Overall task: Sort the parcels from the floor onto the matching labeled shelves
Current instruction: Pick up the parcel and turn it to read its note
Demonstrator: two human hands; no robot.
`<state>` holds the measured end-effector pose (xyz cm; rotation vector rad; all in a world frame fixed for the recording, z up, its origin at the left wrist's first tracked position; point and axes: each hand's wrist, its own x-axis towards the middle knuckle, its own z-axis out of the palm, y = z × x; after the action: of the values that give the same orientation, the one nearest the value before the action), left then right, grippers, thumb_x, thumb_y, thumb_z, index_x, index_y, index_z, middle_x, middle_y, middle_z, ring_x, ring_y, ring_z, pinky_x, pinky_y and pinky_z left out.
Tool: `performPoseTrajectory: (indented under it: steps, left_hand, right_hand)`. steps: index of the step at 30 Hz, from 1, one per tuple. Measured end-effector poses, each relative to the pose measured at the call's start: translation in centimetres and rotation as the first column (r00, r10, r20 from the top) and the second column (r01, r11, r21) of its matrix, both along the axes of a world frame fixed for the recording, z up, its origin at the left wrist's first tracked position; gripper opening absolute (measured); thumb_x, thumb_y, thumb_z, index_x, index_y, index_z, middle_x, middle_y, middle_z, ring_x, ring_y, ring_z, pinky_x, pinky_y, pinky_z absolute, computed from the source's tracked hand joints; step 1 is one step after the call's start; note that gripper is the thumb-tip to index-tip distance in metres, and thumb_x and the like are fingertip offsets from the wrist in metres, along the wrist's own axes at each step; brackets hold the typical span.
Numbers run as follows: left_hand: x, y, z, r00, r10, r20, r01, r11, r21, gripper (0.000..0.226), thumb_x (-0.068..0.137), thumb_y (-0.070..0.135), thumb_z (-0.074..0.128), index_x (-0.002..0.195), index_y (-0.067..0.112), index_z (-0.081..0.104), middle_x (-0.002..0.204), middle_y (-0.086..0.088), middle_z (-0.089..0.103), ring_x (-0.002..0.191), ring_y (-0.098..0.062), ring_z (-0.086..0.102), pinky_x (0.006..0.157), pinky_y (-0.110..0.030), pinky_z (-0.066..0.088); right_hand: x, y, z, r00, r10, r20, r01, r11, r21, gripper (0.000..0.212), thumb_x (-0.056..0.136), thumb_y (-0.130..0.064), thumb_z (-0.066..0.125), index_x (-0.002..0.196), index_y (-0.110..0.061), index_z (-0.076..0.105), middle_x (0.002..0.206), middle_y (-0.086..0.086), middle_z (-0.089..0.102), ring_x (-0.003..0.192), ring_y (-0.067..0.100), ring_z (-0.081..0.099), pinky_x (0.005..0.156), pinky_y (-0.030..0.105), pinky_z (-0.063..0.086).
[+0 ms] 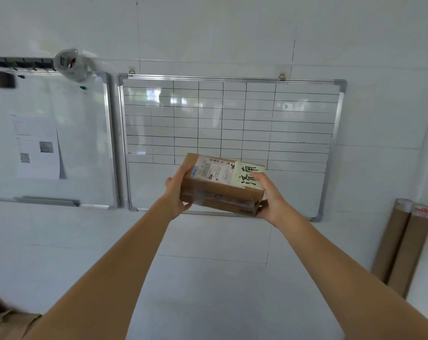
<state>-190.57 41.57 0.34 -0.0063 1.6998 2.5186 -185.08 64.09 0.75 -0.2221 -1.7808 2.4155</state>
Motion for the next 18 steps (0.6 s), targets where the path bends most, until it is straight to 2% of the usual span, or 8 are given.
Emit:
performPoseTrajectory:
  steps: [2,4,7,10,13,15,17,18]
  left_hand:
    - [0.0,1.1,0.1,0.994,0.110,-0.025,-0.107,0.990,0.093,0.092,0.077,0.051,0.075,0.150,0.028,0.024,0.145,-0.012,0.044,0.122,-0.032,0.050,0.090,-0.045,0.054]
    - [0.3,2.0,0.4,0.989,0.145,0.003,-0.144,0.978,0.151,0.096,0.081,0.052,0.072,0.153,0.035,0.011,0.155,-0.011,0.030,0.134,-0.038,0.040,0.105,-0.051,0.045]
    - [1.2,3.3,1.3,0.997,0.073,0.023,-0.076,0.982,0.174,0.088,0.085,0.055,0.066,0.153,0.039,0.013,0.153,-0.013,0.031,0.128,-0.040,0.046,0.104,-0.059,0.041]
    - [1.5,4.4,1.4,0.999,0.011,-0.042,-0.010,1.000,0.024,0.082,0.088,0.048,0.065,0.151,0.045,0.013,0.148,-0.011,0.036,0.126,-0.041,0.048,0.103,-0.062,0.040]
    - [1.7,5.0,1.0,0.994,-0.098,-0.046,0.093,0.991,-0.101,0.068,0.087,0.051,0.065,0.141,0.051,0.025,0.121,-0.005,0.059,0.106,-0.034,0.059,0.091,-0.061,0.048]
    - [1.2,4.4,0.4,0.994,-0.100,-0.040,0.093,0.983,-0.156,0.054,0.087,0.053,0.062,0.134,0.051,0.035,0.108,-0.004,0.065,0.097,-0.028,0.061,0.088,-0.056,0.051]
    - [0.7,3.5,-0.3,0.993,-0.100,-0.066,0.085,0.978,-0.192,0.043,0.089,0.055,0.059,0.128,0.051,0.042,0.106,-0.005,0.066,0.093,-0.026,0.061,0.081,-0.047,0.052]
    - [0.6,3.0,-0.7,0.990,-0.110,-0.085,0.091,0.975,-0.201,0.040,0.089,0.054,0.058,0.127,0.050,0.045,0.106,-0.007,0.067,0.092,-0.027,0.062,0.076,-0.044,0.053]
  right_hand:
    - [0.1,-0.9,-0.1,0.999,-0.035,-0.005,0.035,0.999,-0.032,0.028,0.087,-0.039,0.068,0.110,-0.024,0.067,0.090,0.001,0.074,0.078,0.021,0.065,0.055,0.029,0.057]
    - [0.0,-1.8,-0.3,0.999,-0.036,-0.024,0.034,0.997,-0.066,0.044,0.079,-0.042,0.073,0.119,-0.025,0.064,0.096,0.001,0.073,0.080,0.020,0.064,0.048,0.025,0.053]
    - [-0.5,-2.6,-0.8,0.999,-0.035,-0.033,0.031,0.990,-0.139,0.084,0.056,-0.047,0.079,0.134,-0.026,0.056,0.110,0.003,0.073,0.088,0.024,0.068,0.056,0.032,0.056]
    - [-0.9,-3.0,-1.3,0.998,-0.061,-0.032,0.055,0.986,-0.158,0.094,0.052,-0.048,0.083,0.137,-0.023,0.051,0.125,0.009,0.069,0.103,0.029,0.069,0.065,0.047,0.059]
    - [-0.8,-3.6,-2.0,0.999,0.050,-0.003,-0.050,0.998,-0.025,0.107,0.049,-0.049,0.089,0.141,-0.021,0.042,0.130,0.013,0.065,0.112,0.038,0.066,0.081,0.071,0.052]
    - [-0.3,-3.7,-2.2,0.983,0.167,0.080,-0.171,0.984,0.051,0.099,0.056,-0.050,0.089,0.140,-0.024,0.044,0.135,0.015,0.061,0.119,0.051,0.059,0.095,0.083,0.035]
    - [-0.1,-3.4,-2.2,0.949,0.272,0.160,-0.287,0.954,0.084,0.068,0.076,-0.052,0.079,0.133,-0.028,0.052,0.141,0.016,0.052,0.136,0.061,0.037,0.105,0.083,0.023]
    - [-0.4,-3.1,-2.4,0.941,0.284,0.186,-0.307,0.946,0.108,0.061,0.081,-0.054,0.074,0.134,-0.030,0.053,0.148,0.017,0.045,0.142,0.060,0.027,0.108,0.082,0.018]
